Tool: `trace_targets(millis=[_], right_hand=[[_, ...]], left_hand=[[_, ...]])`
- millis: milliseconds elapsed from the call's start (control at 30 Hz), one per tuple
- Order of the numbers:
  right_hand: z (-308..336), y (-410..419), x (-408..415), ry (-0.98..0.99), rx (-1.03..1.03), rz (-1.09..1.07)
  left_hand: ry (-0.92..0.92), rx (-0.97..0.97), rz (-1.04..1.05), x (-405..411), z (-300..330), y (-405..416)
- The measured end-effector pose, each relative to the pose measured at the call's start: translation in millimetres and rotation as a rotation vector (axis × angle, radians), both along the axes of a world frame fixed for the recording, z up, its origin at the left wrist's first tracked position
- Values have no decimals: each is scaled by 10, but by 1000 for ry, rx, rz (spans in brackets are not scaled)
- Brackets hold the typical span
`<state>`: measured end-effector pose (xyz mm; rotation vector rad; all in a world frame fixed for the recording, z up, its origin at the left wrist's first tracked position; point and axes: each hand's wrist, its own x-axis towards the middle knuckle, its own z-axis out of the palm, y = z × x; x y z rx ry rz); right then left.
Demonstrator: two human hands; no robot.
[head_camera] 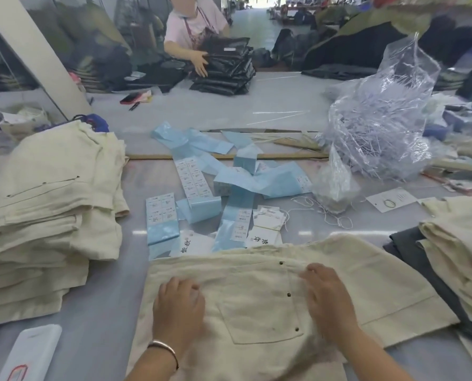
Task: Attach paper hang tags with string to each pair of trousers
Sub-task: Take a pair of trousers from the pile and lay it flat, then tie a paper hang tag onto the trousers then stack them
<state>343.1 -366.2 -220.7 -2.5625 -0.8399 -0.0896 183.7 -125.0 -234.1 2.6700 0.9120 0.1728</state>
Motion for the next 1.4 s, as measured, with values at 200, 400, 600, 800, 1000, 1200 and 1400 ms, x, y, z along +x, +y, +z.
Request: trace_targets(millis=[200, 400, 600, 800, 1000, 1200, 1400], right_hand=[[-101, 200, 226, 209, -78, -99], [-91, 366, 401, 236, -436, -70], [-27, 421, 485, 162, -549, -85], [-164, 935, 746, 79, -59, 92], [-395, 1157, 839, 58, -116, 209], [-327, 1129, 825, -61, -149, 168], [-335, 874, 881, -128, 11, 282]], left_hand=[[-175, -123, 9, 657, 31, -46], [-103, -77, -131, 971, 3, -168], [-364, 7, -321, 710, -240, -362], [-335, -91, -95, 980, -93, -144], [-84, -172, -107, 1073, -75, 395], [-173, -140, -435, 1340, -147, 167], [-184, -129, -464, 1553, -132, 126]])
